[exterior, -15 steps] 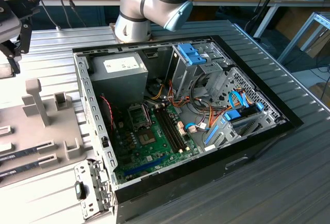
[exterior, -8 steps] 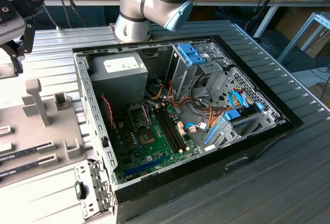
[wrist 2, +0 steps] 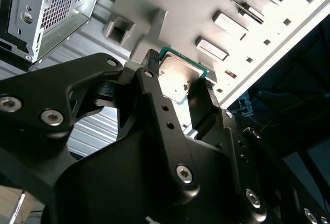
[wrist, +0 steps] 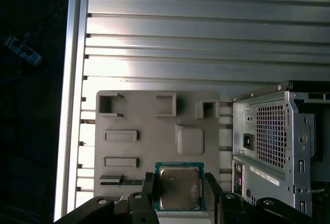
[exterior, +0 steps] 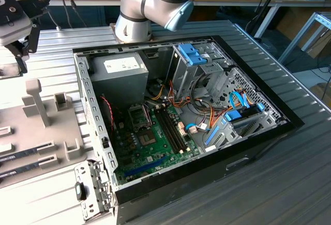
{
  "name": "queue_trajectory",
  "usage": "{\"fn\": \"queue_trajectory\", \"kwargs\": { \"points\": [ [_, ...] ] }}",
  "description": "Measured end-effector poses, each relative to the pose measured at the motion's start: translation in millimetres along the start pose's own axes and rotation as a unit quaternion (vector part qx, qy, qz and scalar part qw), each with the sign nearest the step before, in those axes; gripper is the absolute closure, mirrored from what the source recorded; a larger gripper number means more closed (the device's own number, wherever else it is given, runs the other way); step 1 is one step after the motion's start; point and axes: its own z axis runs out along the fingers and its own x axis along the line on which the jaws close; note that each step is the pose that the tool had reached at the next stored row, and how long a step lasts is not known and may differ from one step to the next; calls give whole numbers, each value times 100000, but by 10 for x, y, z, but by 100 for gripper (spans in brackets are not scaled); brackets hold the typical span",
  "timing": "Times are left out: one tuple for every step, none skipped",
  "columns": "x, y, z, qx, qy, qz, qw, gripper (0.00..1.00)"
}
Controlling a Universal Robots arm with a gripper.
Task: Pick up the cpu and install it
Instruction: 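Pick up the cpu and move it towards the insertion slot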
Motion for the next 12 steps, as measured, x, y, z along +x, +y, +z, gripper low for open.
{"fn": "queue_trajectory", "kwargs": {
  "points": [
    [-6,0,0,1,1,3,100000,53],
    [-17,0,0,0,0,1,100000,53],
    [-25,-1,1,-1,-3,0,100000,53],
    [-31,-1,1,0,0,2,100000,53],
    [-40,-1,1,-2,-2,0,100000,53],
    [-46,-1,1,3,3,0,100000,53],
    [-57,-2,1,1,-2,-1,100000,53],
    [-66,-2,2,-2,-3,1,100000,53],
    [-75,-2,2,0,0,0,100000,53],
    [-82,-2,2,2,1,1,100000,53],
    [-88,-2,2,-1,1,-1,100000,53],
    [-97,-3,2,2,0,2,100000,53]
  ]
}}
